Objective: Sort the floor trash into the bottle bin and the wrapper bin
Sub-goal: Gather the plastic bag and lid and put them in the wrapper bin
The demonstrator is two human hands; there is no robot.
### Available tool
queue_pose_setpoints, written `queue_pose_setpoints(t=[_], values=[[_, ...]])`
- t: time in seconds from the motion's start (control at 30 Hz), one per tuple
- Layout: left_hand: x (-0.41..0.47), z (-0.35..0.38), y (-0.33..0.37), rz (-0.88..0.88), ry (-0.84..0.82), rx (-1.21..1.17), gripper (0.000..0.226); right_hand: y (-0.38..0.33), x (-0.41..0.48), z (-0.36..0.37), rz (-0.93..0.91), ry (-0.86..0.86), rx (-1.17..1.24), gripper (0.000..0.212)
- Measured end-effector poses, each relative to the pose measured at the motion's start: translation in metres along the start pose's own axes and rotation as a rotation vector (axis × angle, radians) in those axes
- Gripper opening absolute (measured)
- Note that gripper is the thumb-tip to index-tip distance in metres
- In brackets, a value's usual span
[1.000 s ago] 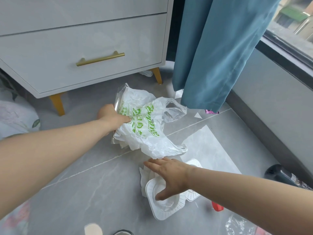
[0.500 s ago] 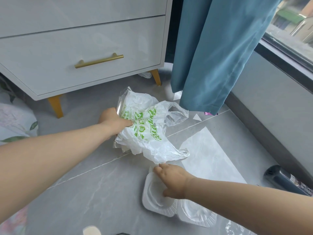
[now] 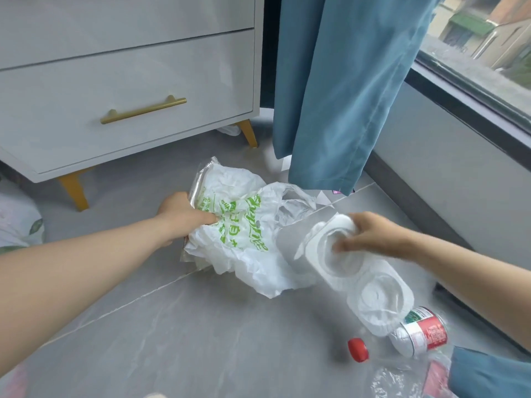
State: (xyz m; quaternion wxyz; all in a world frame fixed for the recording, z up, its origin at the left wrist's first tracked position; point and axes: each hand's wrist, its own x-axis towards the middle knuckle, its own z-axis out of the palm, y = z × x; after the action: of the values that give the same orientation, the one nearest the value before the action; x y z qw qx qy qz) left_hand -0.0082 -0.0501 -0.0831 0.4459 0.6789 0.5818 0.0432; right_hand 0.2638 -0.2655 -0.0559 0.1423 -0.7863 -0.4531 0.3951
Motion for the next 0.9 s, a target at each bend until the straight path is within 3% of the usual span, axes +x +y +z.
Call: queue_pose_setpoints(t=[0.1, 0.2, 0.3, 0.43, 0.6, 0.77, 0.9], values=[[0.0, 0.0, 0.004, 0.02, -0.085, -0.046, 0.033, 0.028, 0.013, -0.022, 0.065, 0.141, -0.055, 0.017], [-0.007, 0.01, 0.013, 0.036, -0.138, -0.075, 0.031, 0.049, 0.029, -0.026, 0.084, 0.208, -0.325, 0.018], [-0.016, 0.027, 0.017, 0.05, -0.211, -0.098, 0.033, 0.058, 0.044, -0.02, 0.027, 0.181, -0.491, 0.038], [-0.017, 0.048, 0.017, 0.063, -0.265, -0.066, 0.031, 0.058, 0.064, -0.016, -0.008, 0.115, -0.61, 0.035], [-0.017, 0.064, 0.01, 0.057, -0.342, -0.053, 0.038, 0.057, 0.084, -0.015, -0.022, 0.084, -0.605, 0.038], [-0.013, 0.074, 0.01, 0.051, -0.361, -0.046, 0.047, 0.057, 0.101, -0.018, 0.071, -0.015, -0.54, 0.075], [-0.01, 0.078, 0.015, 0.045, -0.353, -0.044, 0.044, 0.057, 0.108, -0.021, 0.132, -0.043, -0.574, 0.068]])
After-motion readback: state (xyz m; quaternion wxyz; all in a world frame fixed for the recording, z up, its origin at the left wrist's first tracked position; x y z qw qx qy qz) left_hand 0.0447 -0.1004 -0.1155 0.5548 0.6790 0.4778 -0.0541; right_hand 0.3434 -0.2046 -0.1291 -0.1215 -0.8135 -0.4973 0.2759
